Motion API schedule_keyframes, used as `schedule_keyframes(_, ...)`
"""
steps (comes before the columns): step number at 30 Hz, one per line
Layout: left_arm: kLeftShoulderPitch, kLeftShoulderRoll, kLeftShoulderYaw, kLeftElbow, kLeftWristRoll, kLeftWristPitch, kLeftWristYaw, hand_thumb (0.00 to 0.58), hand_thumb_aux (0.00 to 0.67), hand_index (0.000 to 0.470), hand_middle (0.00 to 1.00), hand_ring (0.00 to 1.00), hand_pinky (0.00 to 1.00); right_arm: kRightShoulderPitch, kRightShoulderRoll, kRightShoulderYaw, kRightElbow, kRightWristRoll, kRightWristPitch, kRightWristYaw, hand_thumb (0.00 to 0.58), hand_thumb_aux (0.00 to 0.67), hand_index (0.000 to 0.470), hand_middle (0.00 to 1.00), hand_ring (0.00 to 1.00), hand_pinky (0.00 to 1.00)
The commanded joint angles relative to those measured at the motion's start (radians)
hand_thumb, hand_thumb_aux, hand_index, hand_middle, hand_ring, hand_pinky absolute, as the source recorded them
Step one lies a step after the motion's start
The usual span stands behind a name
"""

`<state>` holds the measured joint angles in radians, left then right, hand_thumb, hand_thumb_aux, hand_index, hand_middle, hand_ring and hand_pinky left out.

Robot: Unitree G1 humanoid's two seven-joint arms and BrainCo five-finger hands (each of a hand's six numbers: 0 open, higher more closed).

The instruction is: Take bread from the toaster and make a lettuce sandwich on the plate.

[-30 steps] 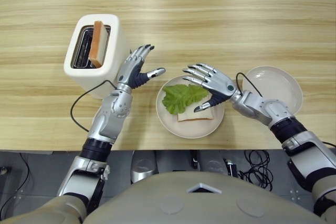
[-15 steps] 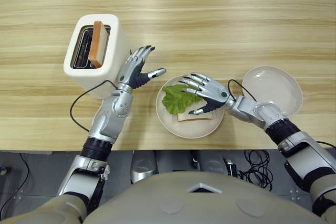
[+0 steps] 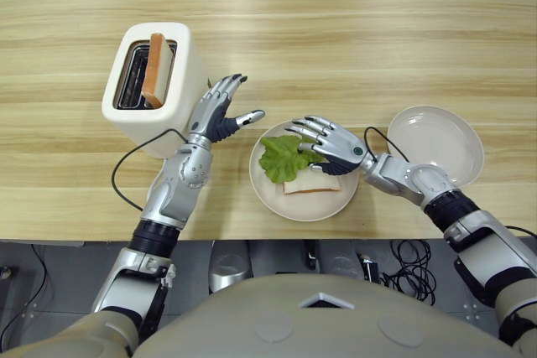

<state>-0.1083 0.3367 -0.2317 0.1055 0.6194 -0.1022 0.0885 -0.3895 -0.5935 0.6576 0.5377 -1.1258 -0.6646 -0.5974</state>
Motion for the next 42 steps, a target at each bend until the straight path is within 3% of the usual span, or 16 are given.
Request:
schedule_keyframes(1,-0.004,0.006,-0.006,0.021,0.005,0.003,-0.001,0.000,0.000,0.000,0.00,0.00,0.00,0.010,-0.013,-0.016,-0.036,0.018,-0.001,-0.004,0.554,0.528,0.363,0.00,0.00,0.00)
schedule_keyframes(2,-0.004,0.006,-0.006,0.021,0.005,0.003,-0.001,0.000,0.000,0.000,0.00,0.00,0.00,0.014,-0.019,-0.023,-0.047,0.024,-0.002,-0.002,0.572,0.591,0.406,0.00,0.00,0.00)
schedule_keyframes(5,-0.001,0.007,-0.005,0.018,0.007,0.006,0.000,0.000,0.000,0.000,0.00,0.00,0.00,0.031,-0.041,-0.039,-0.089,0.039,-0.007,0.005,0.580,0.670,0.460,0.00,0.00,0.00)
schedule_keyframes(21,0.007,0.012,-0.003,0.012,0.010,0.013,0.001,0.000,0.000,0.000,0.00,0.00,0.00,0.161,-0.111,-0.073,-0.202,0.073,-0.025,0.076,0.580,0.670,0.460,0.00,0.00,0.00)
schedule_keyframes(37,0.000,0.007,-0.002,0.022,-0.001,0.010,-0.001,0.000,0.000,0.000,0.00,0.00,0.00,0.156,-0.160,-0.116,-0.162,0.078,-0.018,0.096,0.580,0.670,0.460,0.00,0.00,0.00)
schedule_keyframes(38,-0.001,0.006,-0.003,0.025,-0.001,0.009,-0.001,0.000,0.000,0.000,0.00,0.00,0.00,0.154,-0.163,-0.118,-0.156,0.078,-0.016,0.094,0.519,0.452,0.310,0.00,0.00,0.00)
schedule_keyframes(39,-0.002,0.005,-0.004,0.028,-0.001,0.008,-0.001,0.000,0.000,0.000,0.00,0.00,0.00,0.154,-0.165,-0.120,-0.153,0.079,-0.013,0.092,0.058,0.034,0.023,0.00,0.00,0.00)
schedule_keyframes(40,-0.003,0.005,-0.005,0.031,-0.002,0.007,-0.001,0.000,0.000,0.000,0.00,0.00,0.00,0.153,-0.166,-0.124,-0.152,0.080,-0.010,0.092,0.000,0.000,0.000,0.00,0.00,0.00)
schedule_keyframes(42,-0.003,0.005,-0.004,0.033,-0.003,0.006,0.001,0.000,0.000,0.000,0.00,0.00,0.00,0.150,-0.166,-0.131,-0.153,0.088,-0.011,0.095,0.000,0.000,0.000,0.00,0.00,0.00)
